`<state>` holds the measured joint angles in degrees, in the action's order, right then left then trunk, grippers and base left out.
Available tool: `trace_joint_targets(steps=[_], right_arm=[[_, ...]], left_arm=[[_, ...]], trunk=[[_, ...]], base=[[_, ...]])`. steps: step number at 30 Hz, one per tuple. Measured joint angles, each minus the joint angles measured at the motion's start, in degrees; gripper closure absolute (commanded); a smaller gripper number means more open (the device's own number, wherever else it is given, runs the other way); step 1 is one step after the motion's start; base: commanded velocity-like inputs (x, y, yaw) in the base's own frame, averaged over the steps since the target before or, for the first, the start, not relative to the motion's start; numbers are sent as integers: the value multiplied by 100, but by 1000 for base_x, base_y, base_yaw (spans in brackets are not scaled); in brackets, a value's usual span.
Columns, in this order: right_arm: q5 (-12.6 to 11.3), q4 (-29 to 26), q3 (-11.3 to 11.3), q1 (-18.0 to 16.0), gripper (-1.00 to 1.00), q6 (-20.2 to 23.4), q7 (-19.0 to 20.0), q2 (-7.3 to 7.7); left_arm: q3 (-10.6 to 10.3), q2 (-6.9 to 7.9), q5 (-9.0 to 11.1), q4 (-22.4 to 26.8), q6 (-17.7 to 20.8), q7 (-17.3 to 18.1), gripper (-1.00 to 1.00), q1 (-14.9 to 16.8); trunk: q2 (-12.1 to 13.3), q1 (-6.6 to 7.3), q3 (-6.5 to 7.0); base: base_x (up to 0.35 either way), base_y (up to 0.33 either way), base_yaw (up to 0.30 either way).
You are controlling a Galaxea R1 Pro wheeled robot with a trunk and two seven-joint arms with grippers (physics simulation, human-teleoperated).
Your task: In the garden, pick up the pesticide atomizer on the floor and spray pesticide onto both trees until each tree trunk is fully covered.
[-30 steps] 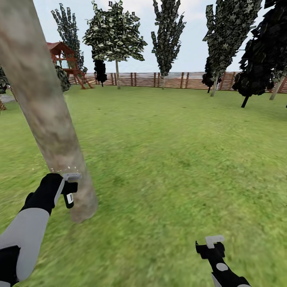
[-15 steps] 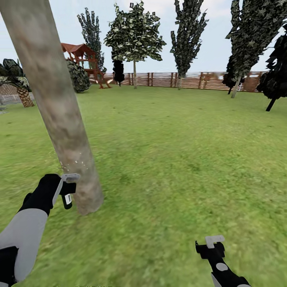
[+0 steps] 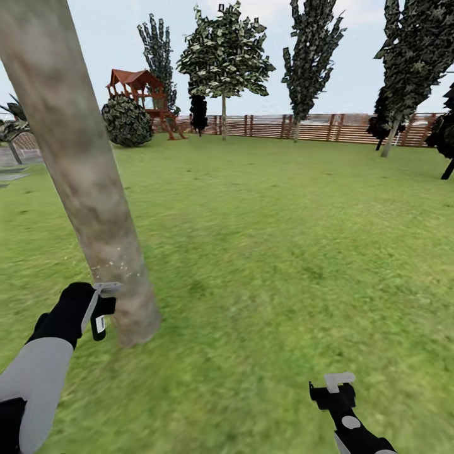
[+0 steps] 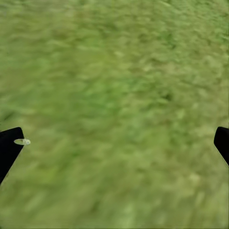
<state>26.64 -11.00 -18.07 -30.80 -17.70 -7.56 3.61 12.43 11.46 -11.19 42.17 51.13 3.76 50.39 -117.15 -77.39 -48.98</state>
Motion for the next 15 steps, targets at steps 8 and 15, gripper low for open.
trace_joint_targets(steps=[8, 15], right_arm=[[0, 1, 5, 0, -100, 0, 0, -5], [0, -2, 1, 0, -100, 0, 0, -4]], left_arm=[[-22, -23, 9, -35, -6, -10, 100, -31], [-15, -61, 23, -38, -17, -10, 100, -166]], trunk=[[0, -2, 0], [0, -1, 0]], base=[[16, -2, 275], [14, 0, 245]])
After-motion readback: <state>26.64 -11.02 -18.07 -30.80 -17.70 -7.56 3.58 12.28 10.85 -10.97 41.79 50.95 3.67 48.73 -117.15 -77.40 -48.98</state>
